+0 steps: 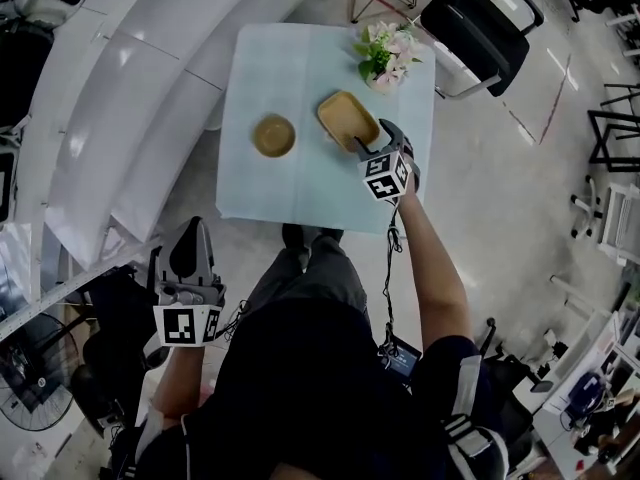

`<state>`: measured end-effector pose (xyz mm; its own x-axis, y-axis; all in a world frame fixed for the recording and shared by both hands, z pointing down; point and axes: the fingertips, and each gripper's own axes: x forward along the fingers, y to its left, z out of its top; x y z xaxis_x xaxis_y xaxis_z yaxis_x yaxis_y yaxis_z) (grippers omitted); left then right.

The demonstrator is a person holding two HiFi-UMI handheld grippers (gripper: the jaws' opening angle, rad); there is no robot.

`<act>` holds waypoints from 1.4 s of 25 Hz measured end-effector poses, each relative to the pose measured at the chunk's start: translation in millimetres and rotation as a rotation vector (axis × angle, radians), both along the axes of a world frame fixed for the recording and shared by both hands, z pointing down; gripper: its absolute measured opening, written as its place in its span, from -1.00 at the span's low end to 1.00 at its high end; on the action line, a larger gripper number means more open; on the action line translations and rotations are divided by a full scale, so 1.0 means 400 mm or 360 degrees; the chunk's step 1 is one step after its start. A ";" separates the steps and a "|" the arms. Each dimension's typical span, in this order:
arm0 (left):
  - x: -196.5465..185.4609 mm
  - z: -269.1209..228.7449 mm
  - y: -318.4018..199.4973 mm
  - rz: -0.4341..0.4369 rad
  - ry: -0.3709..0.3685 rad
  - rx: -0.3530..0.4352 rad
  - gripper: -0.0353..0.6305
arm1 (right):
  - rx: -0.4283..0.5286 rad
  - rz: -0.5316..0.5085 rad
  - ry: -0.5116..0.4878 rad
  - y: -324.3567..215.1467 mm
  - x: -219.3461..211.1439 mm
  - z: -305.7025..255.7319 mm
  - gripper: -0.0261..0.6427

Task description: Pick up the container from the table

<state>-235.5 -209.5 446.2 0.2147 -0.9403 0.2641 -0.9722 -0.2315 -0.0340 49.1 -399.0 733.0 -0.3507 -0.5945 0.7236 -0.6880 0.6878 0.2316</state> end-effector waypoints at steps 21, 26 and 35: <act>-0.033 0.055 -0.052 -0.0113 -0.0063 -0.0088 -0.88 | -0.0262 0.0036 0.0093 -0.082 0.054 0.194 -0.32; -0.038 0.065 -0.058 -0.0129 -0.0070 -0.0104 -0.88 | -0.0321 0.0035 0.0123 -0.085 0.061 0.222 -0.49; -0.042 0.076 -0.066 -0.0137 -0.0072 -0.0116 -0.88 | -0.0343 0.0041 0.0127 -0.091 0.054 0.237 -0.77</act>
